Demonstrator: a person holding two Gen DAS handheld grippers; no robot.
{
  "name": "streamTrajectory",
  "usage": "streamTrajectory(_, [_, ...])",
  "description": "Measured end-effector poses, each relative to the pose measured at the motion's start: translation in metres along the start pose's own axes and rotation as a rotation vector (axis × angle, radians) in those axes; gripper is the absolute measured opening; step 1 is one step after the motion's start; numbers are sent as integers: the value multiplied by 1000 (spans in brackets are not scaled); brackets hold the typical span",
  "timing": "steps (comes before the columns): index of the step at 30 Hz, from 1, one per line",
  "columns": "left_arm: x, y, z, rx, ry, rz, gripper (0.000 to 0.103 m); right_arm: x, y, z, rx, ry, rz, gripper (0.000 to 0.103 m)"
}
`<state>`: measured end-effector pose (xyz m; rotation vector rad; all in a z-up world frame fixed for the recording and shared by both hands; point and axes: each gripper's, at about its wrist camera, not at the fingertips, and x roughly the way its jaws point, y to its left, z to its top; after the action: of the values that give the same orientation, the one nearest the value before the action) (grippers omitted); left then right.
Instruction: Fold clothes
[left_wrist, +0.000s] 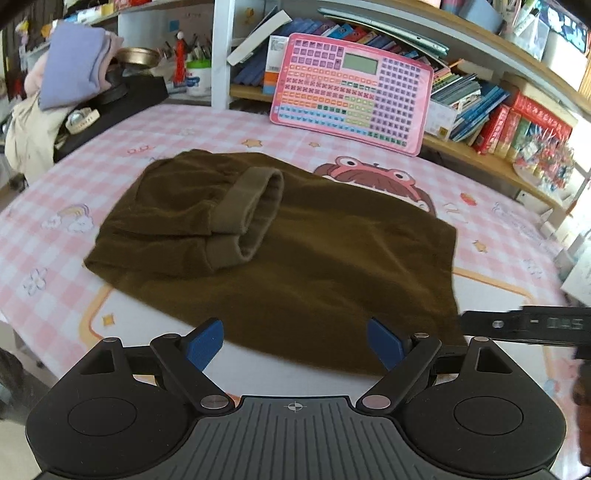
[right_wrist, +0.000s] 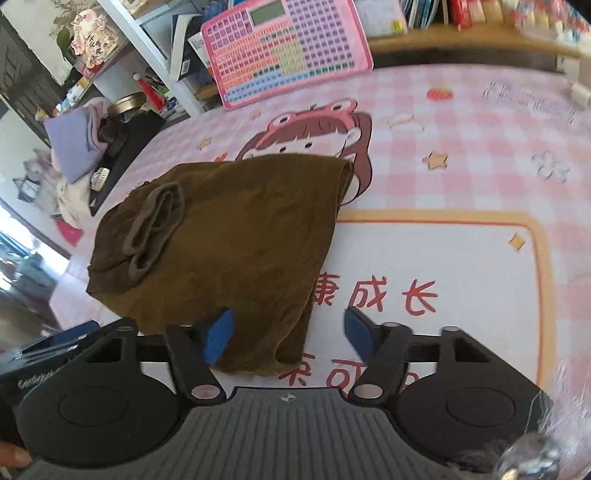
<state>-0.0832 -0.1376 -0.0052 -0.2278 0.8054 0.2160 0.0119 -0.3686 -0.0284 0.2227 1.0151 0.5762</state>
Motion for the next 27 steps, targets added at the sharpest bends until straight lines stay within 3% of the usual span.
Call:
streamTrajectory(6, [-10,-11,-2,30,-56,38,88,11,-5,4,11,63,70,47])
streamTrajectory(12, [-11,-15,-2,52,-49,33,88,26,-26,5,187,147,137,39])
streamTrajectory(17, [-7,-26,-5,107,-19,18,88,37,-33,12,274,166,195,33])
streamTrajectory(21, [-4,-37,-6,164,-14,23,88,49,-48,17,359,171,238,15])
streamTrajectory(27, [0,-55,-7,274,-10,20,88,39,-51,27,397,151,362,11])
